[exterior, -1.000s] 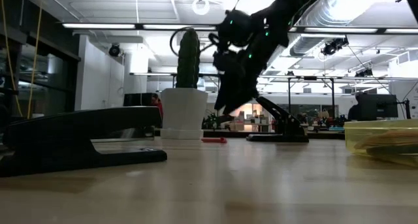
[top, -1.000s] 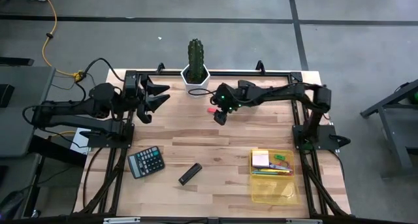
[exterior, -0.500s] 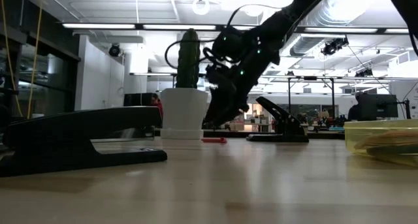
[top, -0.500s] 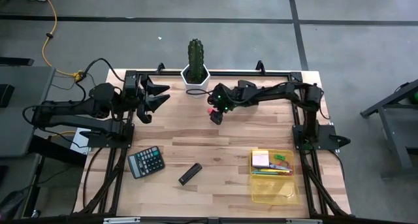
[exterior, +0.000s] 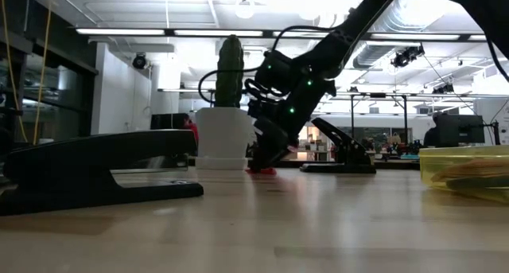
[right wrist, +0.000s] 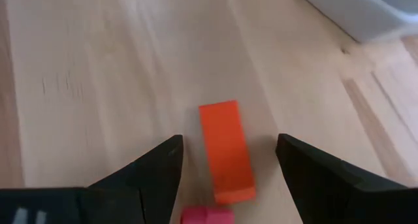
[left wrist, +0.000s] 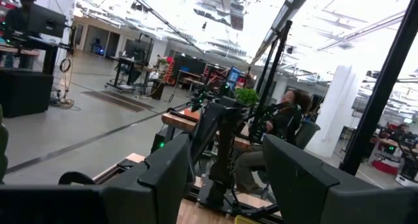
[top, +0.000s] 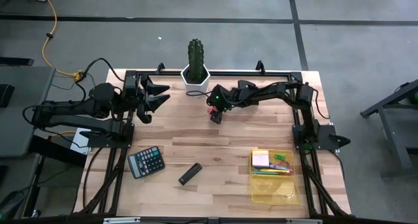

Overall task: Pack school essentials
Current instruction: Put the large orange eraser on the yellow supply box

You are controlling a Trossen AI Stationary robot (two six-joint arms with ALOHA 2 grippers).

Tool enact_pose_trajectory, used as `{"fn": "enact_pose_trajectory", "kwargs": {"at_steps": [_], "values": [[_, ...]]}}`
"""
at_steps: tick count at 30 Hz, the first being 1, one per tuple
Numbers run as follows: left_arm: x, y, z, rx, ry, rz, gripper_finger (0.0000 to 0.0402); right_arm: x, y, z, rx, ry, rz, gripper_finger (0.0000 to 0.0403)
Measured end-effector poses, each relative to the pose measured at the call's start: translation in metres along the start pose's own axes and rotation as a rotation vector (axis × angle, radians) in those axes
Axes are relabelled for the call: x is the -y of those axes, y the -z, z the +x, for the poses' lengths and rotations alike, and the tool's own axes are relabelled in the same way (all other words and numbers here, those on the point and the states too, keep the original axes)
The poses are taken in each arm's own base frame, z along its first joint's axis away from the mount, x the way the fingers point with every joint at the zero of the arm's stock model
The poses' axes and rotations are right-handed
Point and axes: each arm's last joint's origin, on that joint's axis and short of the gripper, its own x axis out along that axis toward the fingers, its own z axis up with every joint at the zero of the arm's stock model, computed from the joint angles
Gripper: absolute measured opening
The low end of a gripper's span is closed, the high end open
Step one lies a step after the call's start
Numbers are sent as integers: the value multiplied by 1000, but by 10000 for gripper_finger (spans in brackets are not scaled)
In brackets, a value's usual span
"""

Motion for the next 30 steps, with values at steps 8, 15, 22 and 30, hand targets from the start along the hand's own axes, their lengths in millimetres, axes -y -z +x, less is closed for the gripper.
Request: {"fn": "enact_pose_trajectory", "kwargs": {"at_steps": [8,15,22,30], "values": [[0,0,0,1,0,0,186,-12,1,2,-11,61,-260,202],[0,0,0,0,0,1,186,-17,3,3,-23,64,-276,136],[0,0,0,0,0,1,186,-17,4,3,-21,53,-193,83],[0,0,0,-2,10,0,186,-17,4,3,-22,53,-192,90]]}}
